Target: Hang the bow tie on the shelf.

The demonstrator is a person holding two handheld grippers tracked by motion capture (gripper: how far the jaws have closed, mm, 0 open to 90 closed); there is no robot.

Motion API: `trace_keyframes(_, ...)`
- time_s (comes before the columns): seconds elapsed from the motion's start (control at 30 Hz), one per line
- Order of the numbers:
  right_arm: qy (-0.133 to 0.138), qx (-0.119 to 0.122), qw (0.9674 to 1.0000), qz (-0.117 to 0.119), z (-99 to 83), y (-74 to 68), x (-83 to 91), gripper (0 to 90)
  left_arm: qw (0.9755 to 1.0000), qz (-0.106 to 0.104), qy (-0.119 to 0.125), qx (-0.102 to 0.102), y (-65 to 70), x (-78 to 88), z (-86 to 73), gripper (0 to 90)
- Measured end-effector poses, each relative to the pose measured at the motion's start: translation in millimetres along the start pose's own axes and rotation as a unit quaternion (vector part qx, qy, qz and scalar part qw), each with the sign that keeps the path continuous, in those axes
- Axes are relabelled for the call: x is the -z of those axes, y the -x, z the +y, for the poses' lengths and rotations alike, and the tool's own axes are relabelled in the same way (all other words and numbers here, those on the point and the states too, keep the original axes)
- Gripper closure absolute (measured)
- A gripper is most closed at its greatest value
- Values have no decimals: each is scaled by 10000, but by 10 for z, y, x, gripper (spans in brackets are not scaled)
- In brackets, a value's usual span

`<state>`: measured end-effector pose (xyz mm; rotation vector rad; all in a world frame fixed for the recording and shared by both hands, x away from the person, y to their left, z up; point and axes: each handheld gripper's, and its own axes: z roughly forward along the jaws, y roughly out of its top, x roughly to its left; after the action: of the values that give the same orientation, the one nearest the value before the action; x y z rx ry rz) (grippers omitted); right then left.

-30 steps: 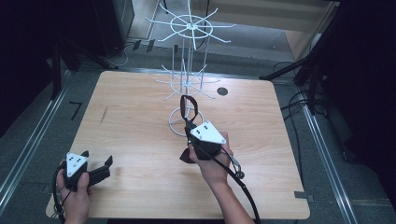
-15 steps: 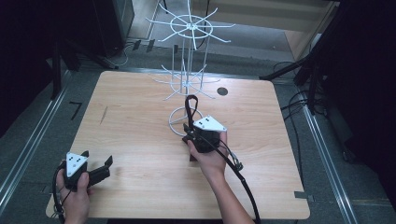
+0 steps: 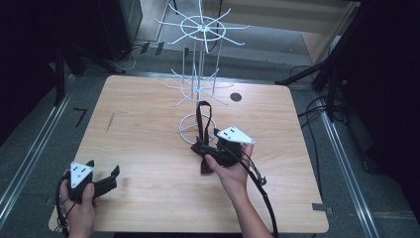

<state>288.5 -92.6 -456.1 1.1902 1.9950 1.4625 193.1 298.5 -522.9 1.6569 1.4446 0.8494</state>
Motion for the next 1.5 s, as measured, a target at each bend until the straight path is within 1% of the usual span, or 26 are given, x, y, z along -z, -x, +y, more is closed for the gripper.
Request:
trace_keyframes(0.03, 19, -33, 10000, -8, -18, 35, 36, 297, 10000, -3, -1, 2, 0, 0, 0, 144)
trace_keyframes(0.07, 19, -33, 10000, -8, -18, 35, 36, 297, 10000, -1, 0, 3, 1, 0, 0, 144)
trace_keyframes(0.17, 46, -87, 9999, -51, -69, 114, 95, 279, 10000, 1, 5, 3, 3, 0, -1, 144)
trace_keyframes(0.2, 39, -139, 9999, -73, -114, 169, 133, 270, 10000, 2, 7, 3, 3, 0, -1, 144)
trace_keyframes(0.23, 39, -139, 9999, -73, -114, 169, 133, 270, 10000, 2, 7, 3, 3, 0, -1, 144)
trace_keyframes(0.27, 22, -193, 9998, -81, -163, 226, 162, 256, 10000, 3, 8, 3, 3, 0, -1, 144)
trace_keyframes(0.3, 22, -193, 9998, -81, -163, 226, 162, 256, 10000, 2, 8, 2, 3, 0, -1, 144)
trace_keyframes(0.33, 7, -236, 9997, -98, -213, 281, 191, 243, 10000, 0, 7, -1, 3, 0, -1, 144)
trace_keyframes(0.4, 1, -284, 9995, -101, -235, 307, 208, 240, 10000, 3, 4, 1, 5, 0, -1, 144)
trace_keyframes(0.43, 2, -343, 9993, -118, -283, 361, 244, 237, 10000, 5, 3, -2, 6, 0, -1, 144)
trace_keyframes(0.5, -8, -349, 9993, -133, -299, 377, 255, 234, 10000, 4, 6, -3, 7, 0, -1, 144)
trace_keyframes(0.63, -74, -376, 9990, -217, -402, 461, 304, 227, 10000, 3, 10, -4, 5, 2, -1, 144)
trace_keyframes(0.7, -138, -436, 9986, -271, -492, 529, 346, 223, 10000, 3, 9, -8, 5, 2, -1, 144)
trace_keyframes(0.73, -138, -436, 9986, -271, -492, 529, 346, 223, 10000, 4, 7, -10, 6, 2, -1, 144)
trace_keyframes(0.8, -175, -511, 9980, -340, -589, 599, 393, 222, 10000, 6, 7, -19, 6, 1, -1, 144)
trace_keyframes(0.83, -175, -511, 9980, -340, -589, 599, 393, 222, 10000, 4, 8, -20, 6, 1, -1, 144)
trace_keyframes(0.9, -288, -522, 9974, -406, -687, 662, 433, 214, 10000, 7, 9, -19, 6, 1, -1, 144)
trace_keyframes(0.93, -288, -522, 9974, -406, -687, 662, 433, 214, 10000, 6, 8, -23, 6, 1, -1, 144)
trace_keyframes(0.97, -359, -526, 9969, -454, -741, 703, 457, 211, 10000, 8, 4, -21, 8, 2, -1, 144)
trace_keyframes(1.0, -359, -526, 9969, -454, -741, 703, 457, 210, 10000, 9, 2, -23, 9, 2, -1, 144)
trace_keyframes(1.03, -386, -546, 9965, -493, -789, 749, 492, 210, 10000, 13, -1, -26, 10, 2, -1, 144)
trace_keyframes(1.27, -529, -519, 9954, -603, -890, 843, 564, 208, 10000, 15, 4, -23, 10, 3, -1, 144)
trace_keyframes(1.37, -561, -615, 9945, -638, -943, 907, 608, 217, 10000, 15, 5, -25, 8, 3, -1, 144)
trace_keyframes(1.5, -612, -597, 9939, -698, -997, 967, 666, 225, 10000, 9, 12, -15, 5, 2, -1, 144)
